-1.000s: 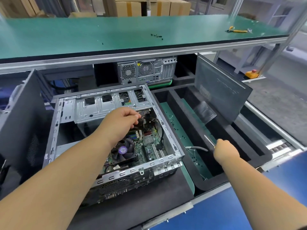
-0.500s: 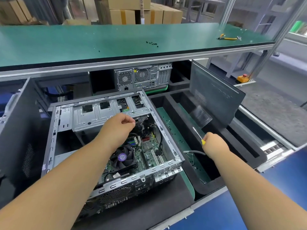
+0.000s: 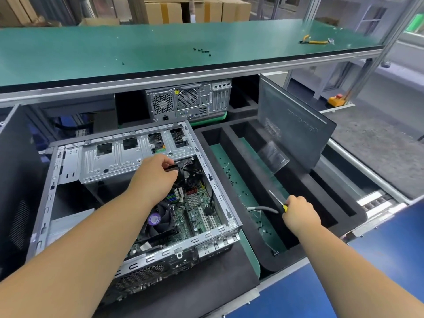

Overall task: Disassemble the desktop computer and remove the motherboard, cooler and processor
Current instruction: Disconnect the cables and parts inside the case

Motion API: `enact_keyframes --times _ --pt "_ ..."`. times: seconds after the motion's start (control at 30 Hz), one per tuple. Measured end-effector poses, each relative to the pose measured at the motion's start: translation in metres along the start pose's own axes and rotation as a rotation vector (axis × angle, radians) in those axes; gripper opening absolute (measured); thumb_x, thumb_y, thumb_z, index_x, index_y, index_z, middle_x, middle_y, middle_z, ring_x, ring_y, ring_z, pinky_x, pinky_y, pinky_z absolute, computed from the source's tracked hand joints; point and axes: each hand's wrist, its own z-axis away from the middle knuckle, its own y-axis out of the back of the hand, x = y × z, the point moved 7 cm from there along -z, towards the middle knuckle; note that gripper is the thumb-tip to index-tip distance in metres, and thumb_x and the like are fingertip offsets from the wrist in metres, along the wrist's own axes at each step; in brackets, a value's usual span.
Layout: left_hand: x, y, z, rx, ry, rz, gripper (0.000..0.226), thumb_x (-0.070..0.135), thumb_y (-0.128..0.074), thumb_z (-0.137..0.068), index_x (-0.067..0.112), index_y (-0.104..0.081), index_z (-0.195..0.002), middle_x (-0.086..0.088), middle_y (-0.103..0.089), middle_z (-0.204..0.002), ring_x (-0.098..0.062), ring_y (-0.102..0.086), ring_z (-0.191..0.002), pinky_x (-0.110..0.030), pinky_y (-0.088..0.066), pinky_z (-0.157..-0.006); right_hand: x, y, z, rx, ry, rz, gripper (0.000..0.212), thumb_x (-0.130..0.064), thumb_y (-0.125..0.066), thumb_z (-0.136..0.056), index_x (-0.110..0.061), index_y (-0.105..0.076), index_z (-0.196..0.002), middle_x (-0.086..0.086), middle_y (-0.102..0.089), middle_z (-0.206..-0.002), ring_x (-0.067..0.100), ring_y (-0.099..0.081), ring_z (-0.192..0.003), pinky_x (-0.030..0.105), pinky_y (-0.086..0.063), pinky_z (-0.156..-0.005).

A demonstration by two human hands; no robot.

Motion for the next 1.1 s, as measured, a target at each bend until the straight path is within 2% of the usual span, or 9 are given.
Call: enact_keyframes --times 0.13,0.23,0.33,0.43,0.53,0.67,0.8,0.97,1.1 --pt "0.000 0.000 -0.001 0.032 -0.032 -0.067 0.021 0.026 -0.063 -0.088 0.032 -0.058 -0.107 0.005 -0.056 -0.112 -0.015 -0.055 -0.099 -0.033 -0.045 -0.085 0.001 0.000 -0.001 -0.024 -0.003 -0.001 0.030 -0.025 -0.056 -0.094 -0.015 -0.051 -0.122 0.010 -0.049 -0.118 0.031 -0.052 -0.105 0.040 -0.050 -0.082" --pt "0.003 0.002 0.001 0.066 -0.061 -0.115 0.023 0.024 -0.063 -0.087 0.031 -0.058 -0.109 0.005 -0.054 -0.108 -0.016 -0.055 -0.095 -0.033 -0.046 -0.083 0.000 0.004 0.001 -0.041 -0.023 0.006 0.034 -0.028 -0.058 -0.093 -0.015 -0.051 -0.123 0.009 -0.049 -0.118 0.030 -0.051 -0.105 0.040 -0.050 -0.085" --pt "0.003 0.006 0.002 0.109 -0.071 -0.197 0.020 0.024 -0.063 -0.087 0.031 -0.059 -0.106 0.008 -0.056 -0.104 -0.015 -0.056 -0.092 -0.031 -0.044 -0.077 -0.016 0.027 0.005 0.066 -0.011 -0.077 0.040 -0.032 -0.058 -0.093 -0.014 -0.050 -0.128 0.009 -0.050 -0.124 0.030 -0.051 -0.110 0.040 -0.048 -0.087" --pt "0.001 0.008 0.002 0.091 -0.057 -0.229 0.010 0.027 -0.062 -0.088 0.033 -0.064 -0.097 0.011 -0.061 -0.098 -0.012 -0.055 -0.086 -0.027 -0.042 -0.068 -0.061 0.073 0.016 0.241 0.113 -0.315 0.039 -0.030 -0.058 -0.093 -0.017 -0.055 -0.129 0.004 -0.054 -0.126 0.026 -0.056 -0.109 0.039 -0.049 -0.087" --pt "-0.001 0.008 0.003 0.049 -0.056 -0.203 0.006 0.033 -0.061 -0.090 0.037 -0.065 -0.089 0.018 -0.057 -0.089 -0.007 -0.050 -0.078 -0.020 -0.032 -0.056 -0.127 0.118 0.036 0.311 0.310 -0.475 0.026 -0.031 -0.058 -0.092 -0.023 -0.062 -0.117 -0.004 -0.060 -0.113 0.016 -0.061 -0.094 0.035 -0.051 -0.083" --pt "-0.001 0.007 0.004 0.012 -0.092 -0.166 0.008 0.038 -0.064 -0.089 0.038 -0.070 -0.094 0.019 -0.060 -0.093 -0.008 -0.053 -0.084 -0.020 -0.036 -0.061 -0.206 0.144 0.068 0.300 0.500 -0.557 0.017 -0.025 -0.056 -0.091 -0.028 -0.067 -0.104 -0.011 -0.063 -0.099 0.009 -0.060 -0.086 0.035 -0.055 -0.081" --pt "0.000 0.004 0.004 -0.005 -0.124 -0.170 0.009 0.038 -0.068 -0.086 0.036 -0.070 -0.095 0.012 -0.064 -0.098 -0.013 -0.060 -0.088 -0.030 -0.050 -0.077 -0.260 0.135 0.090 0.305 0.666 -0.340 0.026 -0.018 -0.061 -0.086 -0.027 -0.066 -0.110 -0.002 -0.060 -0.111 0.022 -0.053 -0.104 0.041 -0.048 -0.090" --pt "-0.004 -0.003 0.006 -0.027 -0.126 -0.045 0.005 0.034 -0.070 -0.086 0.032 -0.069 -0.090 0.012 -0.067 -0.091 -0.012 -0.061 -0.086 -0.027 -0.045 -0.073 -0.285 0.107 0.088 0.299 0.726 -0.007 0.031 -0.016 -0.063 -0.086 -0.023 -0.060 -0.116 0.000 -0.057 -0.119 0.026 -0.046 -0.110 0.038 -0.042 -0.091" --pt "-0.007 -0.012 0.005 -0.083 -0.077 0.085 0.004 0.032 -0.072 -0.085 0.032 -0.068 -0.084 0.014 -0.067 -0.090 -0.011 -0.060 -0.088 -0.026 -0.042 -0.073 -0.287 0.108 0.081 0.331 0.689 -0.001 0.021 -0.013 -0.061 -0.089 -0.019 -0.065 -0.109 0.001 -0.063 -0.110 0.024 -0.047 -0.105 0.037 -0.044 -0.089"
